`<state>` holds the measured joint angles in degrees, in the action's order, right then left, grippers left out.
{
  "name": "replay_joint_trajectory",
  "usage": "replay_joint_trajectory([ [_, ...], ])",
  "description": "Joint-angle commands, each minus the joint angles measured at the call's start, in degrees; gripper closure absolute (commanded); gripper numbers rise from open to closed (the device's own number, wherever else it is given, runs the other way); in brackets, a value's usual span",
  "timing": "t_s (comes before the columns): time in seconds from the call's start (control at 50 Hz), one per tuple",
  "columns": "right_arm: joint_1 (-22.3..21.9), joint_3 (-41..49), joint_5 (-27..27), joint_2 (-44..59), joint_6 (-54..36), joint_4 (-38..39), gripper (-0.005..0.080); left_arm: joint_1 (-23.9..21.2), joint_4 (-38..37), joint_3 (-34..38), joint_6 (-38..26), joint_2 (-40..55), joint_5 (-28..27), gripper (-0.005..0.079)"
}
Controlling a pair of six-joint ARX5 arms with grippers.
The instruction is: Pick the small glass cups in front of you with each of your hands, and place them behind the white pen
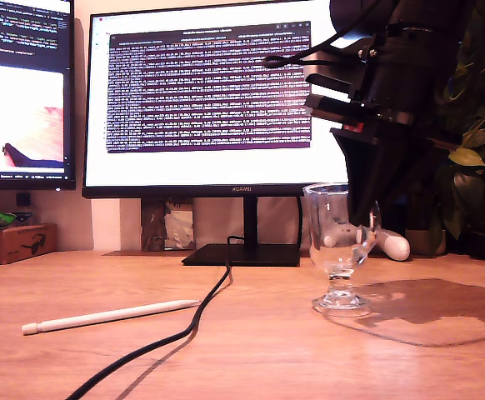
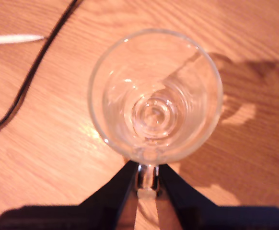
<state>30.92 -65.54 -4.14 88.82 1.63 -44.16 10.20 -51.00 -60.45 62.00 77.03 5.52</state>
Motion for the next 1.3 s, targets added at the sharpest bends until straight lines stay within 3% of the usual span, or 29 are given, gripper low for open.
replay_joint_trajectory([
  [0.0, 0.6, 0.1, -0.4, 0.2, 0.0, 0.9, 0.0765, 0.2, 0.5, 0.1, -0.5, 0.9, 0.1, 0.0436],
  [0.5, 0.6, 0.1, -0.4, 0.2, 0.0, 1.4, 0.0765, 0.0, 2.1, 0.1, -3.5, 5.9, -1.8, 0.0440],
  [0.66, 0.6, 0.1, -0.4, 0.2, 0.0, 1.5, 0.0765, 0.0, 2.0, 0.1, -5.1, 6.8, -1.1, 0.0546],
  [0.82, 0.6, 0.1, -0.4, 0.2, 0.0, 1.5, 0.0765, 0.0, 2.0, 0.1, -5.2, 7.7, -1.2, 0.0571],
  [1.04, 0.6, 0.1, -0.4, 0.2, 0.0, 1.5, 0.0765, 0.0, 1.4, 0.1, -6.8, 7.8, -1.2, 0.0731],
  [1.08, 0.6, 0.1, -0.4, 0.2, 0.0, 1.6, 0.0765, 0.0, 1.4, 0.1, -9.0, 7.8, -1.5, 0.0766],
  [1.28, 0.6, 0.1, -0.4, 0.2, 0.0, 2.0, 0.0765, 0.0, 1.1, 0.1, -18.6, 7.7, -4.0, 0.0767],
])
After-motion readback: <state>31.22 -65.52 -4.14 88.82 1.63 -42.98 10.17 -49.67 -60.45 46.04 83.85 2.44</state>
